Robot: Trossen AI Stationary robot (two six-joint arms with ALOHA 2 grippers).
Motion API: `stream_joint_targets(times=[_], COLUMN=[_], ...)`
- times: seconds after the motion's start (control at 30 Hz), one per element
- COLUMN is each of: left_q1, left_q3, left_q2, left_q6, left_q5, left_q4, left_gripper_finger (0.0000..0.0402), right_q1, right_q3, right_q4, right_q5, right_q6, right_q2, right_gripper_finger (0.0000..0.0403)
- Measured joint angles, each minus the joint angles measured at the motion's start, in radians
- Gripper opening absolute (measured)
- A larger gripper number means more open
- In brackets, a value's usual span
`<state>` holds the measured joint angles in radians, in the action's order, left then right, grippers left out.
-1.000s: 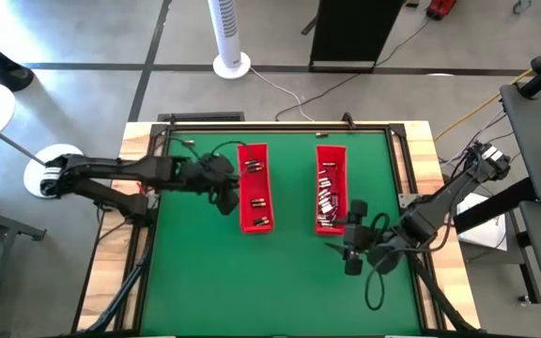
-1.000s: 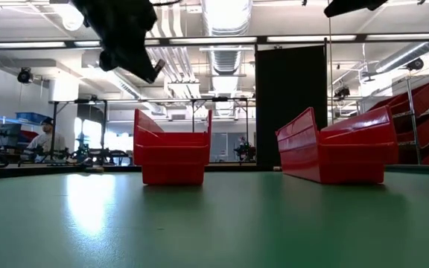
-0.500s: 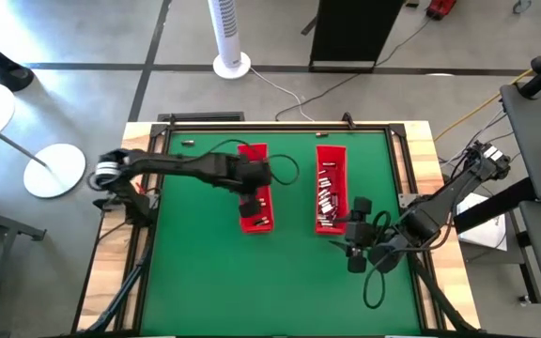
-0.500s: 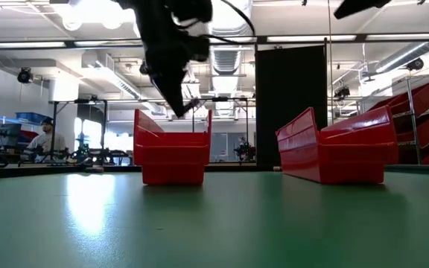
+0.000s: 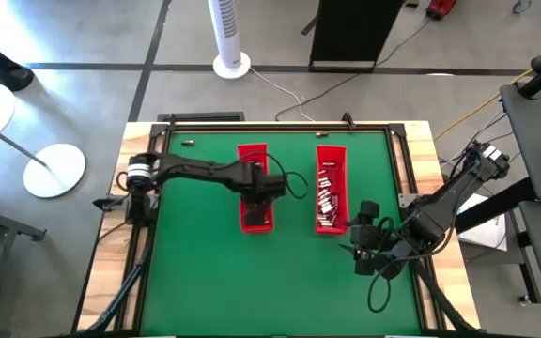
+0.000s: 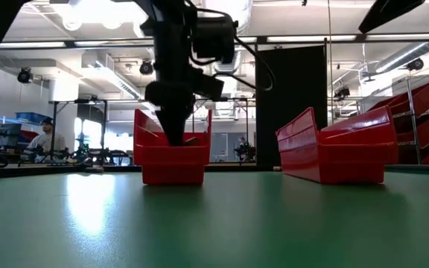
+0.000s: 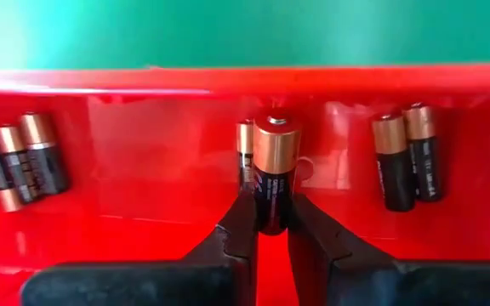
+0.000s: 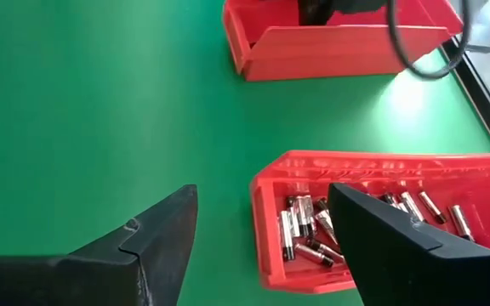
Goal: Sort batteries
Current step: Put the brown battery into the left red bin
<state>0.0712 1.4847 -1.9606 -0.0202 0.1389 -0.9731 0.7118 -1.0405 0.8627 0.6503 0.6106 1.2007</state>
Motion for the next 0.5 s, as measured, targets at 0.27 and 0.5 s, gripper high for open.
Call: stream_joint_targets(times=[0.27, 0.5], left_q1=[-0.006, -0.006], left_q3=[-0.002, -0.006], left_q2=[-0.062, -0.087], left_q6=[0.056, 0.063], left_q5=[-0.026, -0.028], left_q4=[-0.009, -0.009], left_gripper_finger=[0.0024, 0.0036], right_q1=[0.0, -0.001], right_q3=[0.003, 0.005], right_q4=[0.0, -0.001], right_q5=[0.0, 0.001], right_q6=[0.0, 0.0], right_q2=[0.0, 0.0], right_gripper_finger=[0.0262, 0.0271])
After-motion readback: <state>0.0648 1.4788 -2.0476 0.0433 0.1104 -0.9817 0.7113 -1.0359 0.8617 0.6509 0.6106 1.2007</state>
